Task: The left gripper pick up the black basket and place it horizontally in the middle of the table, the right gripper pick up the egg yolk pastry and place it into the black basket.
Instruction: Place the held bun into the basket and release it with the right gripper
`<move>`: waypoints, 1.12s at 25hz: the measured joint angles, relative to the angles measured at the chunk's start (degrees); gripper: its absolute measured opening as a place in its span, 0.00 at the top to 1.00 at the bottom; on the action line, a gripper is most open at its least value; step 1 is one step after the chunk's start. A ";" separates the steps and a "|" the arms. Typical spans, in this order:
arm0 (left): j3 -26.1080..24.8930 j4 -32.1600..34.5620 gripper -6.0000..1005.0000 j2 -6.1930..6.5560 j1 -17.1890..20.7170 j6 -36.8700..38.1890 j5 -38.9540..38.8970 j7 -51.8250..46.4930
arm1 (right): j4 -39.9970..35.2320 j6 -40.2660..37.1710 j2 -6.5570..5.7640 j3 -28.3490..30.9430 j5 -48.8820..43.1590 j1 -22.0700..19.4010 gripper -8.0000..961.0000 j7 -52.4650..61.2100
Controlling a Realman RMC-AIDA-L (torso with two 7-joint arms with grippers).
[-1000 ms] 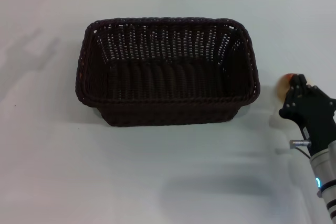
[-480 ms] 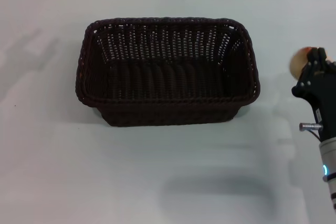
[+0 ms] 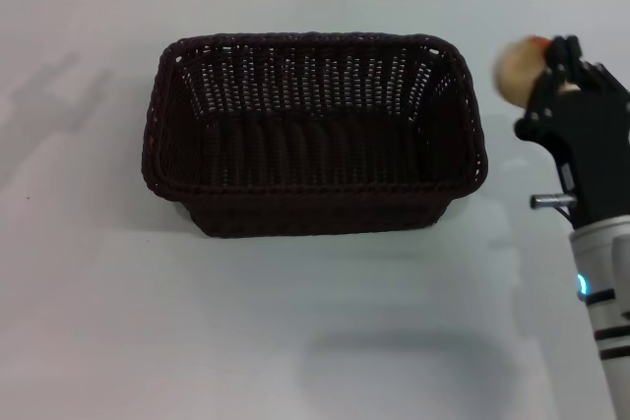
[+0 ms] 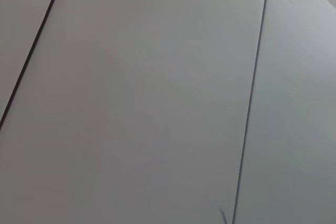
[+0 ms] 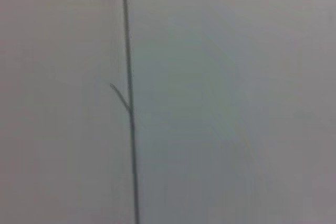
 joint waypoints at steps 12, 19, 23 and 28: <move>-0.79 -0.30 0.41 0.00 -0.03 -0.11 0.00 -0.34 | 2.66 2.93 0.02 0.50 -6.66 3.10 0.93 0.50; -0.87 -0.26 0.41 0.00 -0.01 -0.14 0.00 -0.37 | 3.48 6.22 -0.13 0.50 -7.80 4.57 0.92 0.67; -0.88 -0.31 0.41 -0.06 -0.02 -0.14 -0.01 -0.37 | 3.51 9.06 -0.05 0.77 -9.34 5.11 0.92 1.50; -0.89 -0.32 0.41 -0.09 -0.04 -0.29 -0.04 -0.49 | 2.12 10.97 -0.25 1.21 -11.84 5.89 0.92 5.93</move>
